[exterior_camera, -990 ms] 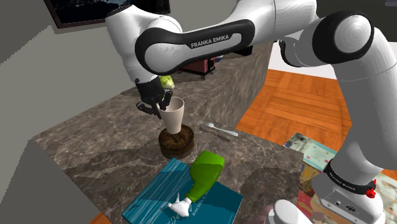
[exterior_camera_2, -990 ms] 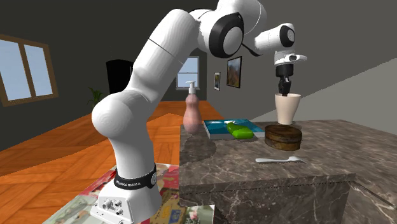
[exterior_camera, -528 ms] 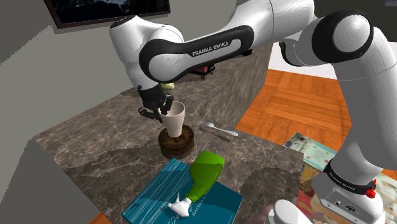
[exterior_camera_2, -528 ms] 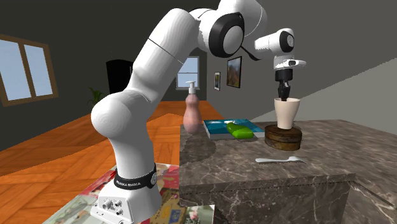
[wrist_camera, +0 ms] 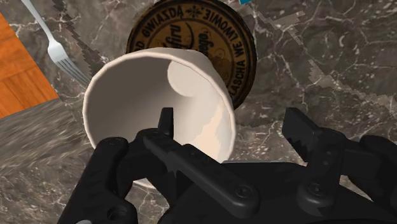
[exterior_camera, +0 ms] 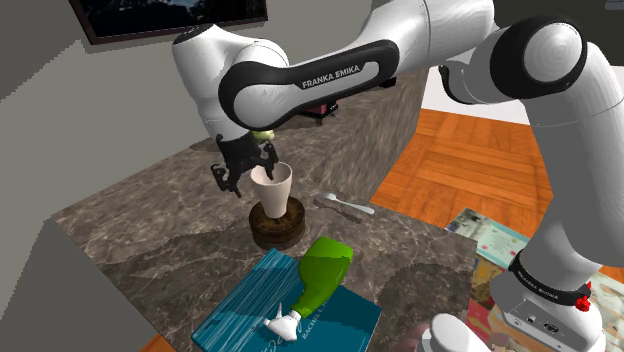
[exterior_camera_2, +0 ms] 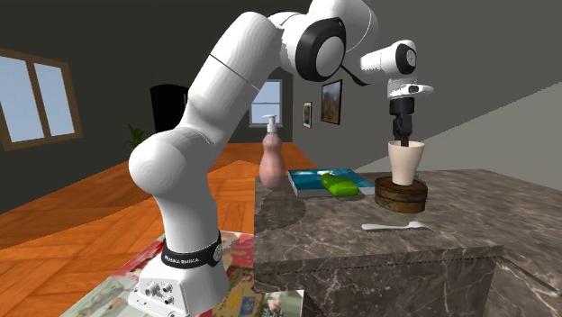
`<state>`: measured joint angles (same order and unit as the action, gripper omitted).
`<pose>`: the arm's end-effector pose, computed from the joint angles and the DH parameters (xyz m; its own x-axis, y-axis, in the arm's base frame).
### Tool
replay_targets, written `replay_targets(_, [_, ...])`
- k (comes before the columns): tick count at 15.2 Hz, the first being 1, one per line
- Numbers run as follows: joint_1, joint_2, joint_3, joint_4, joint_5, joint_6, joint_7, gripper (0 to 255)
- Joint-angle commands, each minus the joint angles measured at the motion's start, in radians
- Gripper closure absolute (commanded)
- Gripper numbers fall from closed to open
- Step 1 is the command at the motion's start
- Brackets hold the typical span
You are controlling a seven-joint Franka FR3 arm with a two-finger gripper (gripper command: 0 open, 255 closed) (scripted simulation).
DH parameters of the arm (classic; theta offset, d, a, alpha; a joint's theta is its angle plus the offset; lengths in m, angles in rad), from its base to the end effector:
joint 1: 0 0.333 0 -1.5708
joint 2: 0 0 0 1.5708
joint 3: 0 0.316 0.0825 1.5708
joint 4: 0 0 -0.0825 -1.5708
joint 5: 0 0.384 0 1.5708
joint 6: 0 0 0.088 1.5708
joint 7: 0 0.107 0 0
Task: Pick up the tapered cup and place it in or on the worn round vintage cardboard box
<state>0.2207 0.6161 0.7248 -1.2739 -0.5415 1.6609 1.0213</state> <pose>0.5367 0.4506 0.4497 0.9944 -0.0764 0.0735 -0.0866 -0.9854 0.1464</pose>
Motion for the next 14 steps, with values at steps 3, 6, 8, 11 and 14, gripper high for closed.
replay_targets(3, [0.013, 0.001, 0.001, 0.037, 0.001, -0.033, -0.006, 0])
replay_targets(6, [0.06, 0.016, -0.002, 0.162, -0.002, -0.134, -0.023, 0])
replay_targets(8, [0.06, 0.016, -0.002, 0.162, -0.002, -0.134, -0.023, 0])
replay_targets(11, [0.06, 0.016, -0.002, 0.162, -0.002, -0.134, -0.023, 0])
replay_targets(14, [0.06, 0.016, -0.002, 0.162, -0.002, -0.134, -0.023, 0])
